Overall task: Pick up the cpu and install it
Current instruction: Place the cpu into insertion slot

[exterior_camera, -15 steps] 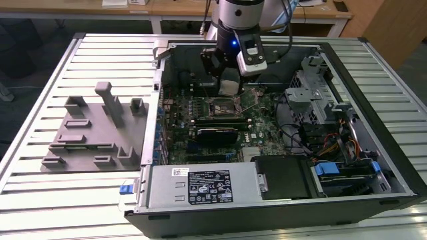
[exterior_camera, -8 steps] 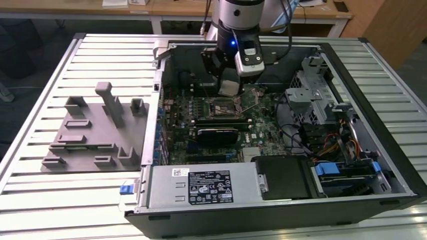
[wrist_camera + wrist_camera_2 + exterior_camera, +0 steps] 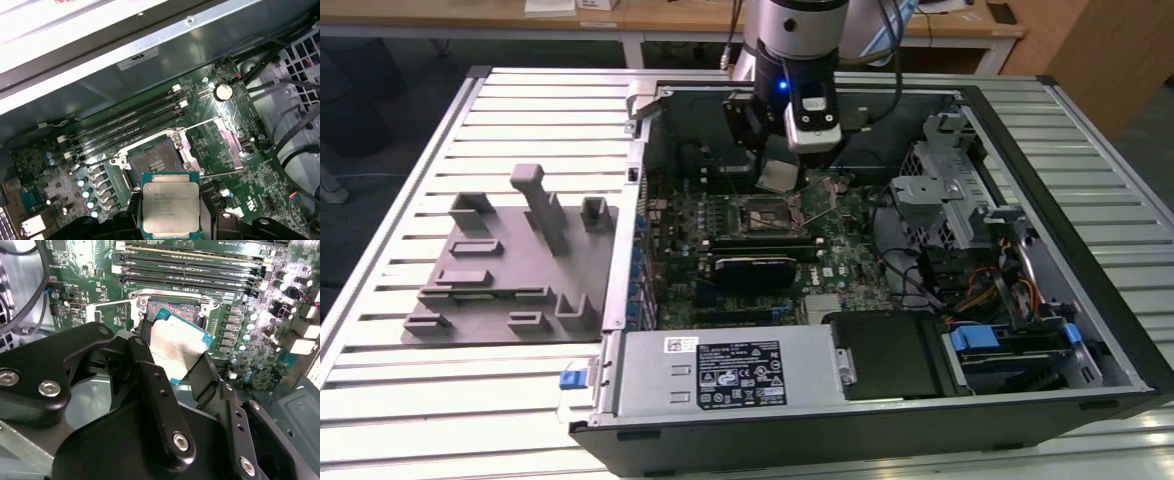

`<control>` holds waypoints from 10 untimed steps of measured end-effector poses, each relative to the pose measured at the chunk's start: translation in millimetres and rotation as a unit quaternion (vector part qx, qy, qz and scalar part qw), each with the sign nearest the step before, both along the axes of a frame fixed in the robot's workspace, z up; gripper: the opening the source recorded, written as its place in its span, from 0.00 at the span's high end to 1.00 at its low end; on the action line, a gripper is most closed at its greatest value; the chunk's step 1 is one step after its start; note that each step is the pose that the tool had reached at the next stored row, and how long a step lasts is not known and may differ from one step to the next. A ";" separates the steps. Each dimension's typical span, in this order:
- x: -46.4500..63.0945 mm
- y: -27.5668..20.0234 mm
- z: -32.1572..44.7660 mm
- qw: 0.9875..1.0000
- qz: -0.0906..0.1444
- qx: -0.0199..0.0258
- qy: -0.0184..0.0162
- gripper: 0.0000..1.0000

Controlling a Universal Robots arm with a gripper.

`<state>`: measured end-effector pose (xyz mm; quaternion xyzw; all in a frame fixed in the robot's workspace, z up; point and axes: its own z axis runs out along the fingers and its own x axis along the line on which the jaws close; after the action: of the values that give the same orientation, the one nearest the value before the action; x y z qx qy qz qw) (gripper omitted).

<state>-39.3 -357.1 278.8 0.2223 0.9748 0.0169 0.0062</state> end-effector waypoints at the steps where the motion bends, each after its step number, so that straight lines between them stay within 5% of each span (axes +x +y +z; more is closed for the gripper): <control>1: 0.0 0.0 0.0 1.000 -0.004 0.000 0.000 0.46; 10: 0.0 0.0 -0.2 0.999 -0.042 0.000 0.000 0.46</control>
<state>-39.3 -357.1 278.7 0.2631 0.9646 0.0167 0.0069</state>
